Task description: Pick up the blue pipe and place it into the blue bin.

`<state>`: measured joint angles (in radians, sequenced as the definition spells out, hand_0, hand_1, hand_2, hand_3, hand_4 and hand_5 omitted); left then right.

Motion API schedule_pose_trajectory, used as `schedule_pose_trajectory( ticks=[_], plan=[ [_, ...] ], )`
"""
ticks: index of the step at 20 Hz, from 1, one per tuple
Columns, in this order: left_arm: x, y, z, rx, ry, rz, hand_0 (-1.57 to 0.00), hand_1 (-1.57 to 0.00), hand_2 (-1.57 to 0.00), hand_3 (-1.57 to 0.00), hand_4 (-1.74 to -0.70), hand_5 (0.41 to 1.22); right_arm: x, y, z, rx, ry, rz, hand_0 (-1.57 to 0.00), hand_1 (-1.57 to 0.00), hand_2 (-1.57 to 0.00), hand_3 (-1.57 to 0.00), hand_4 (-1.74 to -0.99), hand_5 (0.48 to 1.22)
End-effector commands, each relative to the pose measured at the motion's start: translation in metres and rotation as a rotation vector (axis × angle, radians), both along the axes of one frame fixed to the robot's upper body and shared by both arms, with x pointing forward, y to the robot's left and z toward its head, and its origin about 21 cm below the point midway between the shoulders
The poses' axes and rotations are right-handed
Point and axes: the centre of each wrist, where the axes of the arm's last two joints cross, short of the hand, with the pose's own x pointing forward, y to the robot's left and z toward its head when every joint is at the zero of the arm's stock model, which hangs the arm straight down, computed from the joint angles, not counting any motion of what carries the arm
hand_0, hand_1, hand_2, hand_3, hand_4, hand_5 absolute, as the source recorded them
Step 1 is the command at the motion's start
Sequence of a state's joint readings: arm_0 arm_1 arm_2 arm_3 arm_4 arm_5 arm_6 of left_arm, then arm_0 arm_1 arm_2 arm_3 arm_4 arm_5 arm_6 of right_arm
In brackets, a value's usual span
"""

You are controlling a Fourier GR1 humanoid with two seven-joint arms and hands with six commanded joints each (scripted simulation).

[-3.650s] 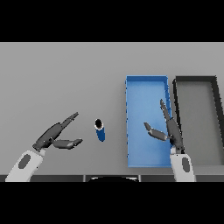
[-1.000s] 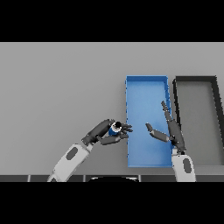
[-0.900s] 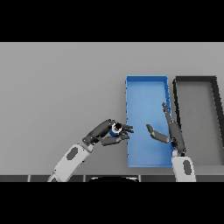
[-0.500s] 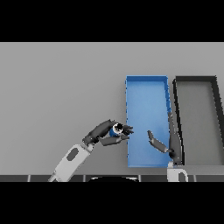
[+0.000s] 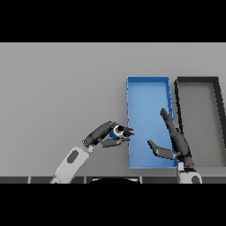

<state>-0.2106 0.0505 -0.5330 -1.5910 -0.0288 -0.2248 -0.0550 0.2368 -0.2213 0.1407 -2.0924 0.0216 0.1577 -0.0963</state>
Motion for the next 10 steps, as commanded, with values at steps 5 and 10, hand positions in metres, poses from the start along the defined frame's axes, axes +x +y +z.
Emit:
schedule_pose_trajectory(
  ticks=[5,10],
  plan=[
    [0.001,0.0,0.003,0.014,-0.01,0.002,-1.57,-1.57,-1.57,-1.57,-1.47,1.221,0.014,0.017,0.024,-0.148,0.064,0.168,0.0,0.0,0.0,0.0,-1.23,0.531],
    [0.001,-0.001,0.0,0.028,-0.008,-0.007,-1.57,-1.57,-1.57,-1.57,-1.47,1.221,0.024,0.042,0.04,-0.2,0.091,0.278,0.0,0.0,0.0,0.0,-1.239,0.522]
  ],
)
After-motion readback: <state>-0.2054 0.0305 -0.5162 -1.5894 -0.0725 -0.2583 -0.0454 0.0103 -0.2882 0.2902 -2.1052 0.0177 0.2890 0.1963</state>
